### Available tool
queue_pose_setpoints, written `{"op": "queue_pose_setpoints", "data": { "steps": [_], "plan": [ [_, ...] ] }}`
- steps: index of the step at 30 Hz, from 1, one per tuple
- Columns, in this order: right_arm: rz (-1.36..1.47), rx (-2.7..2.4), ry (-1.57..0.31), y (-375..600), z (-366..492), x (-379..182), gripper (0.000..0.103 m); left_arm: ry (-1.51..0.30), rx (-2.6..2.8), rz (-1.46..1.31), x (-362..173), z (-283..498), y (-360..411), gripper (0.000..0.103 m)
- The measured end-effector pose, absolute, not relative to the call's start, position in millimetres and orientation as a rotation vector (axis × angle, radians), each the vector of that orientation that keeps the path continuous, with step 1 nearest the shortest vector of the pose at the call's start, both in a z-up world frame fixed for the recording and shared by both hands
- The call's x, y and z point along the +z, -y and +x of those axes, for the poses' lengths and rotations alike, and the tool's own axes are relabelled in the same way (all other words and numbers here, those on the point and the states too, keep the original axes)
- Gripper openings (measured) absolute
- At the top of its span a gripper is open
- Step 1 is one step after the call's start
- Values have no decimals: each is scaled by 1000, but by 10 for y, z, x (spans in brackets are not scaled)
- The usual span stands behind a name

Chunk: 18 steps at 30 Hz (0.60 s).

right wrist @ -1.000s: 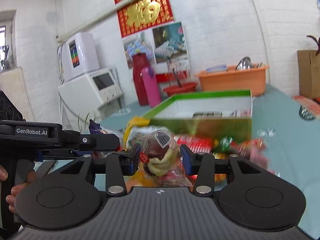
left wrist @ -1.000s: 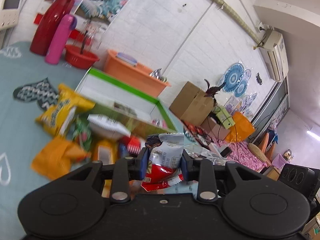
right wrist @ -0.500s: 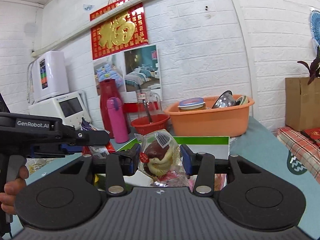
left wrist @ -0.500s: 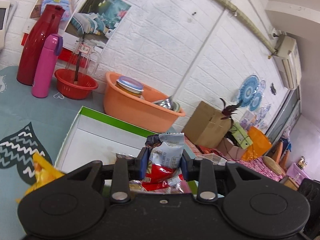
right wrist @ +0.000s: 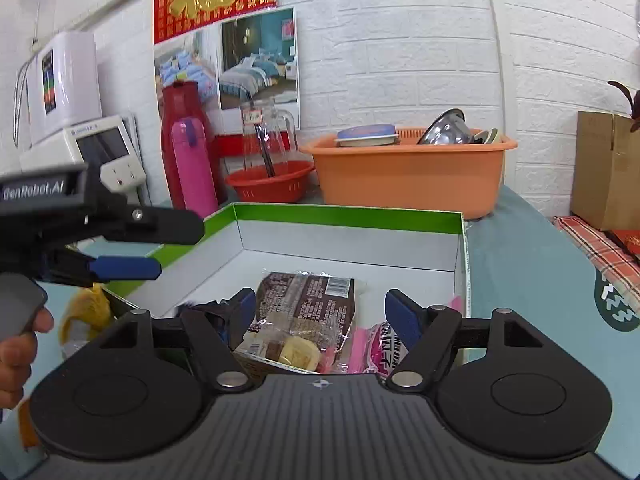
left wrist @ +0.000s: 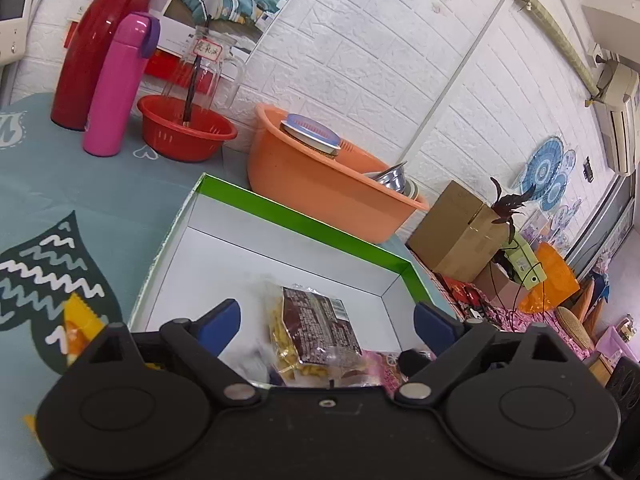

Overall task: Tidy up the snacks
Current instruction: 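Drop both held packets into the box and open both grippers, then grasp the red wafer pack with the left gripper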

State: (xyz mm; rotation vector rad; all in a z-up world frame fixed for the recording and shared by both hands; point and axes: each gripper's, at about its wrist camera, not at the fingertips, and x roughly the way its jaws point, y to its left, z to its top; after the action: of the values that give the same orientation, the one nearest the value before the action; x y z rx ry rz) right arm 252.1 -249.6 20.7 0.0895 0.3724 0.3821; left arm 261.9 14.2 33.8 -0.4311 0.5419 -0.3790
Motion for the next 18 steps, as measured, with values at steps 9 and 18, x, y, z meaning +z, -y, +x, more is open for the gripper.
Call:
{"op": "queue_pose_setpoints", "data": {
  "steps": [9, 18],
  "plan": [
    [100, 392, -181, 2774, 1725, 739, 103, -498, -416, -418, 712, 1868, -83, 103],
    [155, 333, -204, 3077, 1144, 582, 103, -499, -465, -382, 563, 1210, 70, 103]
  ]
}}
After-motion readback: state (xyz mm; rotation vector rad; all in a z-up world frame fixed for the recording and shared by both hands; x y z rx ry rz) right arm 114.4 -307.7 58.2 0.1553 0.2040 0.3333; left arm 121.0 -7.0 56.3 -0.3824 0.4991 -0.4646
